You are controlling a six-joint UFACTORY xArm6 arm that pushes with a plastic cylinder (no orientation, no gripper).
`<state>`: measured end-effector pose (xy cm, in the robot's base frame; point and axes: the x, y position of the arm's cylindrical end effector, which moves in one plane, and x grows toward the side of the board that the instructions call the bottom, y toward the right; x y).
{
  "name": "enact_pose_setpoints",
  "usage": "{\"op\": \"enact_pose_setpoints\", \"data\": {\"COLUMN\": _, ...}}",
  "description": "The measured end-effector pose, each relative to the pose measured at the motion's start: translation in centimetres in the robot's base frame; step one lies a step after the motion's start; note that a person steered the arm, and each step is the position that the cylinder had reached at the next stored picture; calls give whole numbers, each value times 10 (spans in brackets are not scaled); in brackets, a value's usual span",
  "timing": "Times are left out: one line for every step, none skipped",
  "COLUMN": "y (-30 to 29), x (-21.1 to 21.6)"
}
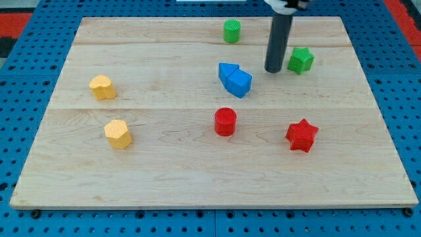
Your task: Move the red star to the top right of the red circle
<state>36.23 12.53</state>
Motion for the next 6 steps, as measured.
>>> {"op": "enact_pose_setpoints", "data": {"y": 34, "x": 44}}
{"op": "enact_pose_setpoints", "data": {"y": 41, "x": 56}}
{"op": "enact_pose_setpoints", "data": {"y": 46, "x": 56}}
{"op": "enact_pose_setpoints", "data": {"y": 108, "x": 93}}
{"op": "enact_pose_setpoints", "data": {"y": 144, "x": 161}}
{"op": "enact_pose_setpoints", "data": {"y": 130, "x": 190}}
